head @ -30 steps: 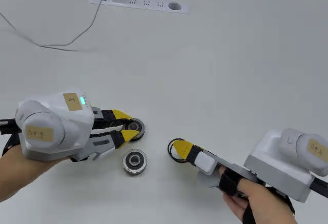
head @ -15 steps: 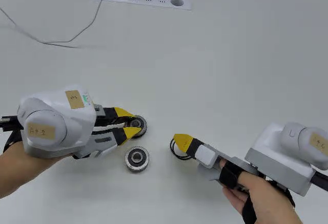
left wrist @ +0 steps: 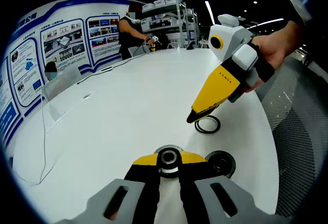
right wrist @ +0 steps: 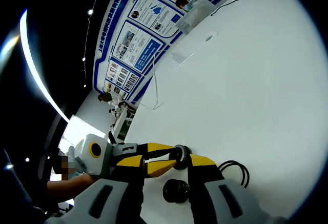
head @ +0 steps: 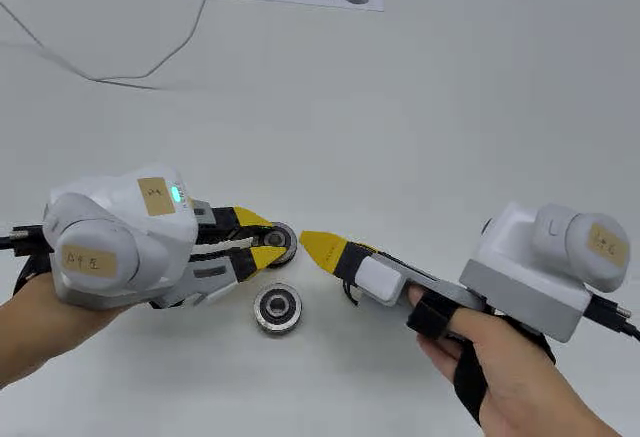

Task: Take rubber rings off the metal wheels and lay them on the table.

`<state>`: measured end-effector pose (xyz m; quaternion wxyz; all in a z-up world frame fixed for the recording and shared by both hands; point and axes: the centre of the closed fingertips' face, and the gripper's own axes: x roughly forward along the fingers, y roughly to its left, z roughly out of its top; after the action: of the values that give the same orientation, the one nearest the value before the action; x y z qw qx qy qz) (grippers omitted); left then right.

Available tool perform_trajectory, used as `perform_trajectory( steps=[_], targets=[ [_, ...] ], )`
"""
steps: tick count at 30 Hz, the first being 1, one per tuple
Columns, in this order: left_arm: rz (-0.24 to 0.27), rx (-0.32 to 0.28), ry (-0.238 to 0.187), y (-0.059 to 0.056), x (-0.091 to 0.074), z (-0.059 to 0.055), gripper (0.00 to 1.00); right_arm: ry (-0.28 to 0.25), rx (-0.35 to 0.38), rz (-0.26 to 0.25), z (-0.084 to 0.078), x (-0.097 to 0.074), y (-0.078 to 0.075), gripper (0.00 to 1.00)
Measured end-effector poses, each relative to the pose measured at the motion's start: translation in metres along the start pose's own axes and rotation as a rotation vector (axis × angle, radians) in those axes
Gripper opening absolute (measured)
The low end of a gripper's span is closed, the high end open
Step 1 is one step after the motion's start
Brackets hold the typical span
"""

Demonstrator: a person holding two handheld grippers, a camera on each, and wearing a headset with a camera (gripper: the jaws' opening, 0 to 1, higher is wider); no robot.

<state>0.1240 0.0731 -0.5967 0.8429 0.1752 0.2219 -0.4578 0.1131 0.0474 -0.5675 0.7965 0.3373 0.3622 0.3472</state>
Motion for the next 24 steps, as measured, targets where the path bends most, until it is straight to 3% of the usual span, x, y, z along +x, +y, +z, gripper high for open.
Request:
perform_trajectory(
  steps=[8, 24],
  targets=[
    [-0.022, 0.013, -0.005, 0.000, 0.001, 0.000, 0.13, 0.029, 0.029, 0.013, -0.004, 0.013, 0.001, 0.52],
    [-0.038, 0.013, -0.025, 0.001, 0.001, 0.000, 0.13, 0.064, 0.074, 0.020, -0.013, 0.030, -0.001, 0.55]
  ],
)
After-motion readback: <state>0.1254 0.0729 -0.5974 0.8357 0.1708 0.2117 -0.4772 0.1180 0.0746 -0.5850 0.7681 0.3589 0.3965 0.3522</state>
